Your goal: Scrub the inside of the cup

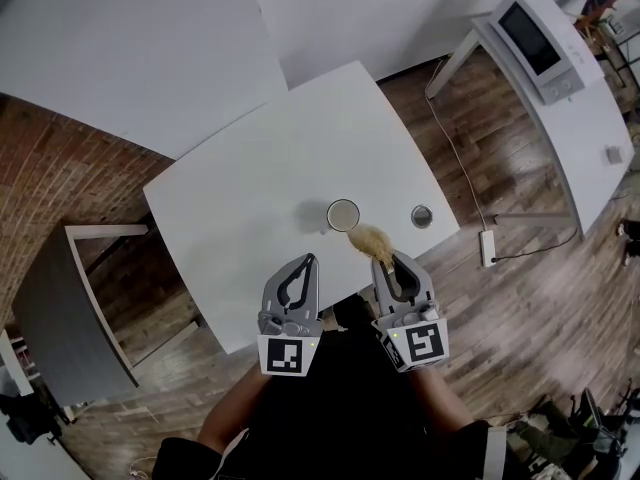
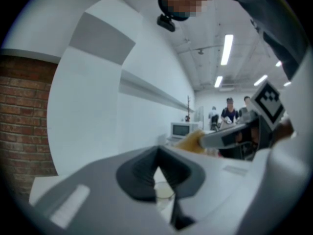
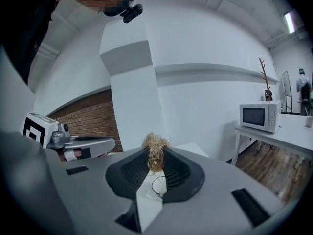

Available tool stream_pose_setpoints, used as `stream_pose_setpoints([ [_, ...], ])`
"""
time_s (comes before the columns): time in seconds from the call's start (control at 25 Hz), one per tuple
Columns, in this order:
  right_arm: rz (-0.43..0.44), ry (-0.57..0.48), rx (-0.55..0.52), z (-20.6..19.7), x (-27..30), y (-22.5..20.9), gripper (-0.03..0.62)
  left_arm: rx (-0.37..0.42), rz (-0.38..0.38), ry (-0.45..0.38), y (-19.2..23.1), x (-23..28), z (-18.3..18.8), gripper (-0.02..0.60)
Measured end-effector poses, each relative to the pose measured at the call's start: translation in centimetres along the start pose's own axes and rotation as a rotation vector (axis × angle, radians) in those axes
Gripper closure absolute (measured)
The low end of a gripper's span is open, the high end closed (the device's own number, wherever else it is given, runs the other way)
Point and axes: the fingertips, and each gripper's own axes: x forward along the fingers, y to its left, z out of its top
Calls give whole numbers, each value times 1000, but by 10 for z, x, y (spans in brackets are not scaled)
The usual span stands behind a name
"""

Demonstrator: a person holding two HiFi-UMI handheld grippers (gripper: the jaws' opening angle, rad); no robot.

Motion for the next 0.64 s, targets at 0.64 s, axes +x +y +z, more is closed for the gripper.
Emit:
stream_pose_setpoints([
  [0.64,-3,-11,3,3,-1,2,537,97,-34,0,-4,3,4,578],
])
